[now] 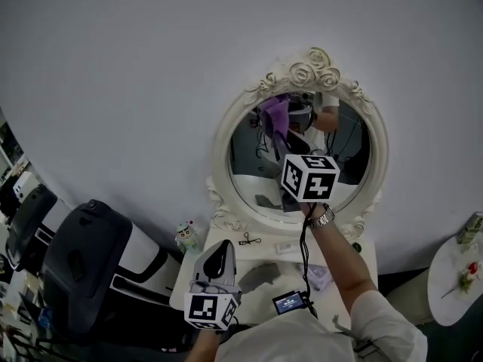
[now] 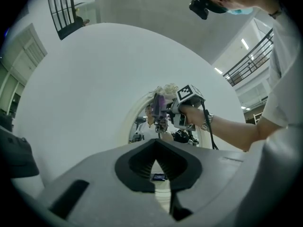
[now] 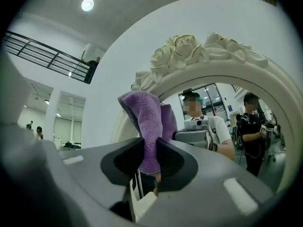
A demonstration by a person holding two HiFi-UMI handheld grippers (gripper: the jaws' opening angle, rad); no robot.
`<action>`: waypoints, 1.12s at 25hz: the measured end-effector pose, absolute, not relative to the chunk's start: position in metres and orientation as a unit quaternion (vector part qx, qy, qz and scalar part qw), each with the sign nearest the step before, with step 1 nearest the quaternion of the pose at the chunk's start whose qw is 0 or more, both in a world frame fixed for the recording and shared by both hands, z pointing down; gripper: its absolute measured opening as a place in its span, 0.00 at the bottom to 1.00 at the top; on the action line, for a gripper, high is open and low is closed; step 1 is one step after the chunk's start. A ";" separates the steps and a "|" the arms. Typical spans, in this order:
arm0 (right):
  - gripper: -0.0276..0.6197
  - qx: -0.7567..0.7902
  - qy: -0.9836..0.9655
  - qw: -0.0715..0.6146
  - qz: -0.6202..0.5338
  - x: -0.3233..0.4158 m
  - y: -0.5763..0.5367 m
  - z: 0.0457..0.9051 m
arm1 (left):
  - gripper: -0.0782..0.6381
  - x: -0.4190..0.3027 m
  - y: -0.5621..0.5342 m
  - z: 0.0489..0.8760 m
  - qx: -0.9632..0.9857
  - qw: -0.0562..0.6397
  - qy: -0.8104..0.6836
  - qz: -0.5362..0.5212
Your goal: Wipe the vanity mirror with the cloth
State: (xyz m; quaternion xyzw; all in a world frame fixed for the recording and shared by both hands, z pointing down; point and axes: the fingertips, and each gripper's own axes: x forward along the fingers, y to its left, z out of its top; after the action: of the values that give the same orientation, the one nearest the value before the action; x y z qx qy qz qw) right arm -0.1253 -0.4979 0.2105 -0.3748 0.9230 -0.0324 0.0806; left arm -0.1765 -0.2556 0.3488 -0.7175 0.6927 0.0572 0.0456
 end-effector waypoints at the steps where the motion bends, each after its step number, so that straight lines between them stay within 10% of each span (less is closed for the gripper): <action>1: 0.18 -0.378 0.922 0.082 -0.035 -0.126 -0.502 0.210 | 0.11 -0.179 -0.256 0.349 -0.715 0.045 0.696 0.056; 28: 0.18 -0.554 0.825 0.099 -0.040 0.065 -0.549 0.221 | 0.11 -0.090 -0.316 0.370 -0.829 0.019 0.557 0.044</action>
State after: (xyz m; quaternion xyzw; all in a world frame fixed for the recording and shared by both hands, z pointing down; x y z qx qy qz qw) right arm 0.0646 -0.5489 0.2215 -0.5543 0.8254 -0.0397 0.0993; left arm -0.0898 -0.3163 0.3699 -0.8290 0.5572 0.0439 0.0186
